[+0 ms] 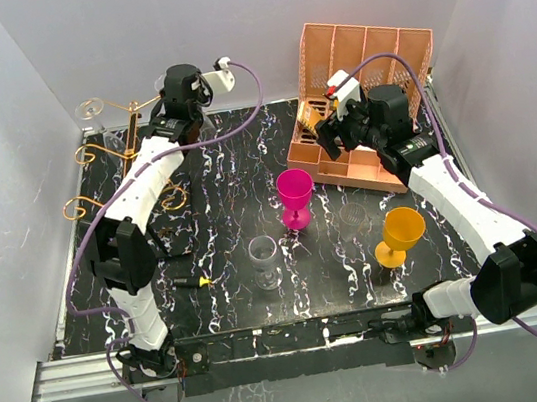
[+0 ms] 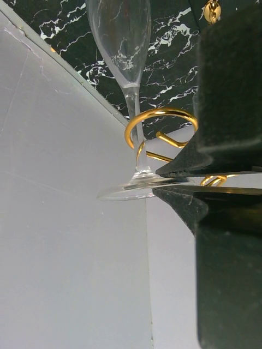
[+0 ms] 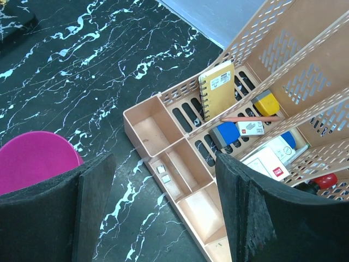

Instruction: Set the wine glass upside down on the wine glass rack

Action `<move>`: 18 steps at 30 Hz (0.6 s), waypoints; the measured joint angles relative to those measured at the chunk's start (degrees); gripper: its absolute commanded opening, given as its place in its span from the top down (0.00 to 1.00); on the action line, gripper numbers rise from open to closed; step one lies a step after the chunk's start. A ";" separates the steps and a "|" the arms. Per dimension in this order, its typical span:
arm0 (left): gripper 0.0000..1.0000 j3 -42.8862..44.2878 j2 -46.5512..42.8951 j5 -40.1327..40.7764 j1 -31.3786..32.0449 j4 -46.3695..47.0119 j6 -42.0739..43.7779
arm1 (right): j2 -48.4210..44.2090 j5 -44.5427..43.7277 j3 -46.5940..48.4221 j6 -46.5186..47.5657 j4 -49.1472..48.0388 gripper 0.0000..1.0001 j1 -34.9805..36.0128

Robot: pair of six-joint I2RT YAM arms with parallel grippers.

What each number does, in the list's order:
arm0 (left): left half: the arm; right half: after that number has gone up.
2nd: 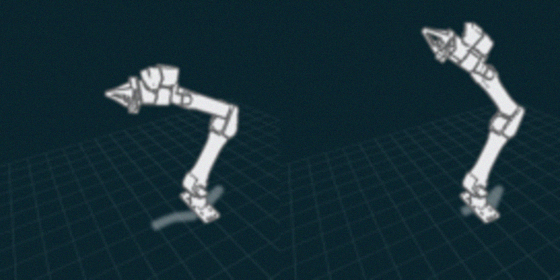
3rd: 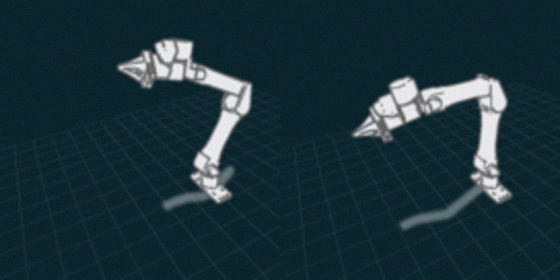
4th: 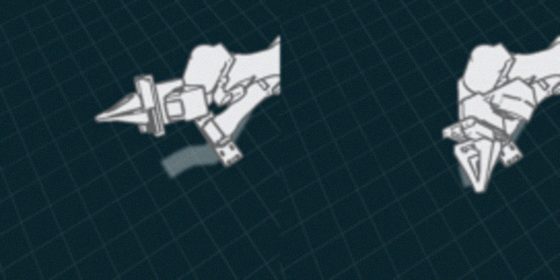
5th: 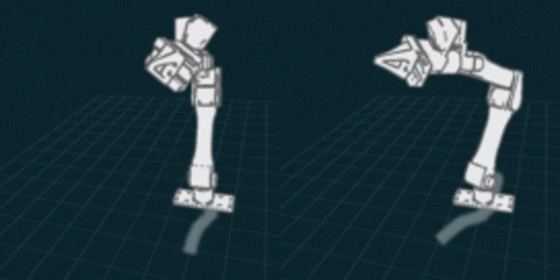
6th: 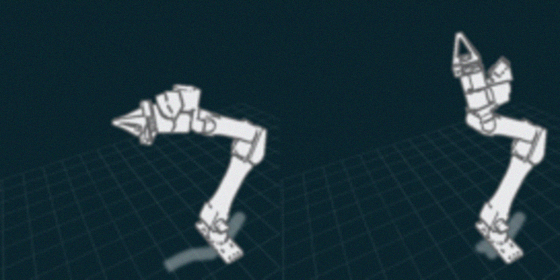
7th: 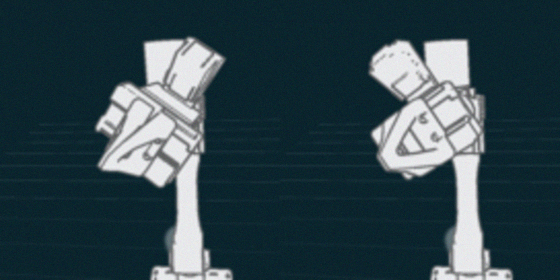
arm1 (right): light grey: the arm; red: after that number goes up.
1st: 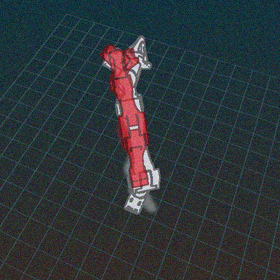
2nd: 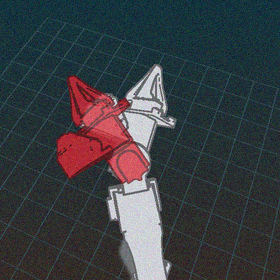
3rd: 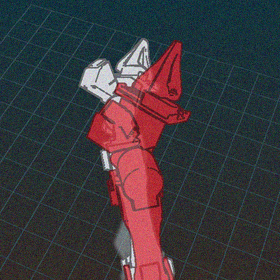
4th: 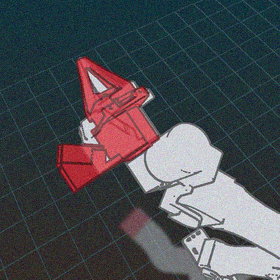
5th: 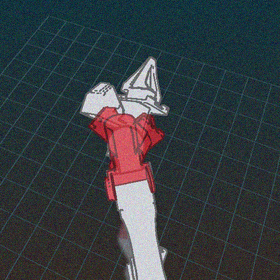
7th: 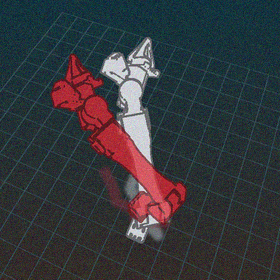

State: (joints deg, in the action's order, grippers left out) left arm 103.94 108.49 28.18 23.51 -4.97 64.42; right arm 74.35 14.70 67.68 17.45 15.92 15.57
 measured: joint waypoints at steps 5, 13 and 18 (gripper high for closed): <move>1.00 -1.38 -0.04 -0.76 0.24 0.28 -0.11 | 0.00 -0.55 -0.04 -0.44 -0.15 0.19 0.00; 1.00 -4.35 -0.31 -1.07 0.83 0.72 0.02 | 0.00 -1.09 -0.20 -0.90 -0.83 0.18 0.00; 1.00 -5.42 -1.18 -1.07 1.11 1.70 0.02 | 0.00 -1.11 -0.83 -1.03 -1.09 0.17 0.00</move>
State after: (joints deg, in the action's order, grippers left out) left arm 98.52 107.31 27.11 24.62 -3.27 64.45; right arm 74.35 13.58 66.85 16.43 14.83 15.57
